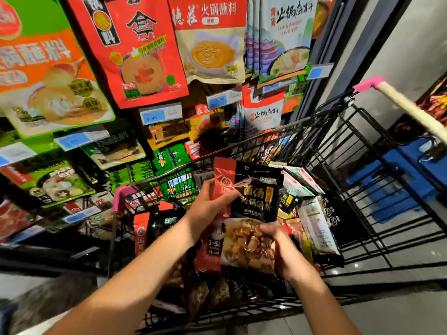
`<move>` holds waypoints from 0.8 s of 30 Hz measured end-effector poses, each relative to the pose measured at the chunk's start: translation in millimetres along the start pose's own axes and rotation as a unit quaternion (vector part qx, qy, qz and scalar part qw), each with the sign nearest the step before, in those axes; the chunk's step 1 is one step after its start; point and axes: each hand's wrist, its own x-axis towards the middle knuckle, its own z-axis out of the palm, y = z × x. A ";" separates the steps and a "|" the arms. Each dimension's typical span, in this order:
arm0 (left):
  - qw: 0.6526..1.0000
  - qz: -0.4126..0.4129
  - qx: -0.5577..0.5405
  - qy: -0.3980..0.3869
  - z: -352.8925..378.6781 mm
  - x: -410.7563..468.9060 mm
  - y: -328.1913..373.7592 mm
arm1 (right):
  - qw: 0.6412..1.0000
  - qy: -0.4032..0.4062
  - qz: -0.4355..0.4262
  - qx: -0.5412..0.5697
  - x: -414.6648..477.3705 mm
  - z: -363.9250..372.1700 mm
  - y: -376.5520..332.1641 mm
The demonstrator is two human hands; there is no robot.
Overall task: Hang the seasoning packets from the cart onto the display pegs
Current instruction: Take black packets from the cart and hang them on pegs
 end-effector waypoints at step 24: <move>0.973 -0.161 -0.165 0.034 -85.1 -41.5 -79.5 | 0.987 -0.097 -0.040 -0.125 31.6 79.3 27.9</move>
